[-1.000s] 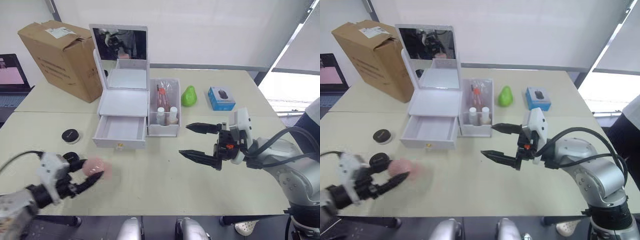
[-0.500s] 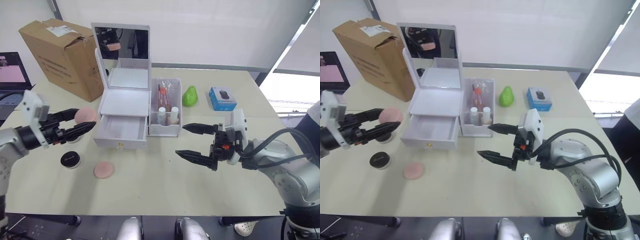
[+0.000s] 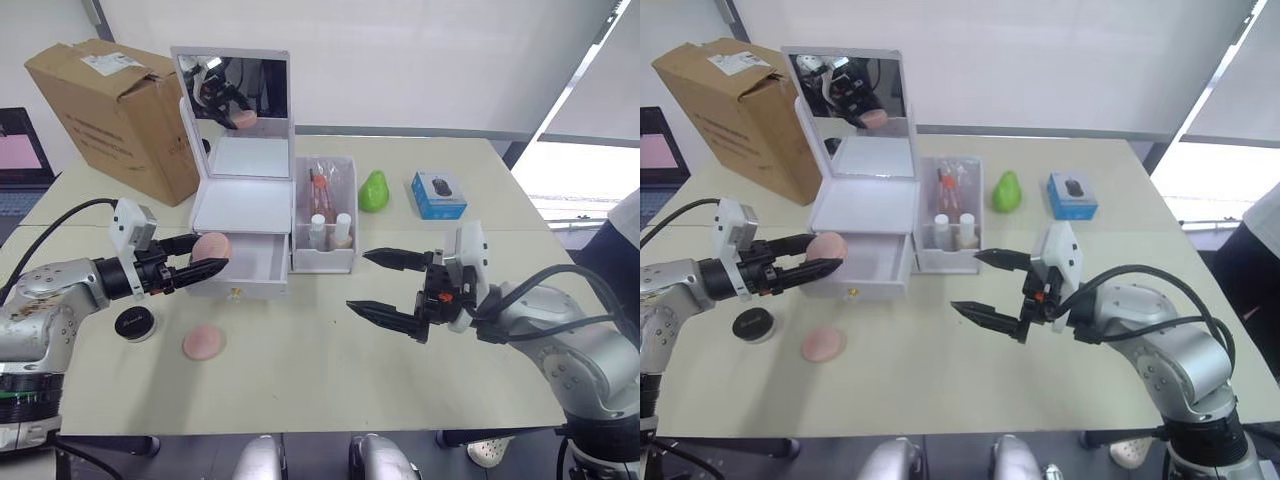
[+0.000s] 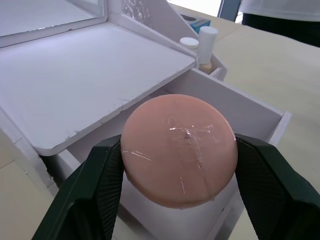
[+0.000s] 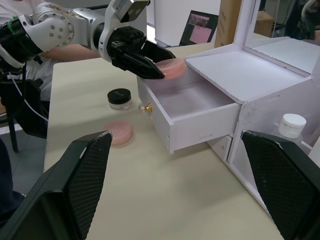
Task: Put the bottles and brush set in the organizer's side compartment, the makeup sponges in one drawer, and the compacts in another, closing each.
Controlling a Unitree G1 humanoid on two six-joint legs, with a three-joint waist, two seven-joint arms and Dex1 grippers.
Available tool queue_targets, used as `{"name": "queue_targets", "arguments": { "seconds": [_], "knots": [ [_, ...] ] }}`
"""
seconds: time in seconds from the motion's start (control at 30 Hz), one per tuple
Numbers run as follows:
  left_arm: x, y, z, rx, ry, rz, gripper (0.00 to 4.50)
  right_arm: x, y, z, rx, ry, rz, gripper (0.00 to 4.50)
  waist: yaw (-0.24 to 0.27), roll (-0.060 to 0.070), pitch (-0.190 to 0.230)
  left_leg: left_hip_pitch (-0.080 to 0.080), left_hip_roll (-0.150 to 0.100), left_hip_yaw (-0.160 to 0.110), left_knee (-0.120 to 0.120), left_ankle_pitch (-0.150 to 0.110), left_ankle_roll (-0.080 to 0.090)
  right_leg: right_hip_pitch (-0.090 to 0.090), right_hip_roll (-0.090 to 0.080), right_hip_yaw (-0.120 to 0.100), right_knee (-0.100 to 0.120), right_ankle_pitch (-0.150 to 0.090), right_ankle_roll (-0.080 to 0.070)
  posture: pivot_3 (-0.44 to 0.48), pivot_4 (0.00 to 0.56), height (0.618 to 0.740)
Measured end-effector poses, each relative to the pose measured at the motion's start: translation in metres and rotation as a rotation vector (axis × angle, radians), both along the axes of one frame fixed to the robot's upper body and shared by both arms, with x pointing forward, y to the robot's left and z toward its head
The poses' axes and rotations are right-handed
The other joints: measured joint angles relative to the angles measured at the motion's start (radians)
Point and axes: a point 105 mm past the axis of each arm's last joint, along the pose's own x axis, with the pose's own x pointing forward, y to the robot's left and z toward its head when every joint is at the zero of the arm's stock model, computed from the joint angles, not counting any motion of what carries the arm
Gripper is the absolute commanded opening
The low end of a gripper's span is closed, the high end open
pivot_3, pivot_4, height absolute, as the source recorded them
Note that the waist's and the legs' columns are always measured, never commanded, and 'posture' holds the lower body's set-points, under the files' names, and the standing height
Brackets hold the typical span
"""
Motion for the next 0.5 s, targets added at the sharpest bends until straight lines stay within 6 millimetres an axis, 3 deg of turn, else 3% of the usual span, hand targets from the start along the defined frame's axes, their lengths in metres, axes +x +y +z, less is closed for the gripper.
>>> {"name": "queue_targets", "arguments": {
  "seconds": [0.43, 0.5],
  "knots": [
    [-0.0002, -0.0019, -0.0025, 0.002, -0.006, 0.005, 2.95, 0.0006, -0.0015, -0.0034, 0.001, 0.013, -0.020, 4.50, 0.002, 0.000, 0.000, 0.002, 0.000, 0.000, 0.000, 0.000, 0.000, 0.002, -0.001, 0.000, 0.000, 0.000, 0.000, 0.000, 0.150, 0.740],
    [-0.0003, -0.0013, -0.0025, 0.002, -0.006, 0.008, 3.69, 0.0004, -0.0013, -0.0030, 0.001, 0.011, -0.022, 4.50, 0.002, 0.000, 0.000, 0.002, 0.000, 0.000, 0.000, 0.000, 0.000, 0.002, 0.000, 0.000, 0.000, 0.000, 0.000, 0.000, 0.150, 0.740]
  ]
}}
